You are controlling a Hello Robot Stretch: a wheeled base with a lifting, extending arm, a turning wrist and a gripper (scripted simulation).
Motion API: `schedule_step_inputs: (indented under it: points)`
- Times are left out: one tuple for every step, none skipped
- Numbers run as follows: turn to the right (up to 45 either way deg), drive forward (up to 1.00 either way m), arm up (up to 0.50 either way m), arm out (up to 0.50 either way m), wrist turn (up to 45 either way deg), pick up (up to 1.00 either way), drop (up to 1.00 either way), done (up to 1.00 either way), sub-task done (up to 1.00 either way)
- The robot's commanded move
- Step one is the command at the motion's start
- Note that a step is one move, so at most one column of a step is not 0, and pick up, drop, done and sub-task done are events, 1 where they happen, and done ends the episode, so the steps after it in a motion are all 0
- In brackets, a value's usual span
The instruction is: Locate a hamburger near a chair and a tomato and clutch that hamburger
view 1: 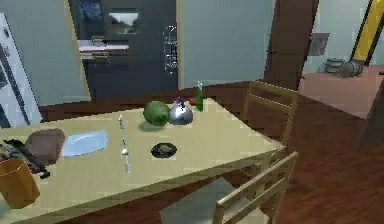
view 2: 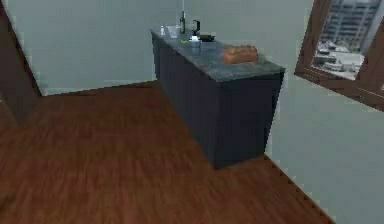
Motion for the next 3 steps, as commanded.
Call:
schedule_step_inputs:
  points:
    - [45.0,0.00,0.00,0.00,0.0,0.00,0.00,0.00,0.00]
    - [0.0,0.45,0.00,0.00,0.0,0.00,0.00,0.00,0.00]
    - [-45.0,0.00,0.00,0.00,0.0,0.00,0.00,0.00,0.00]
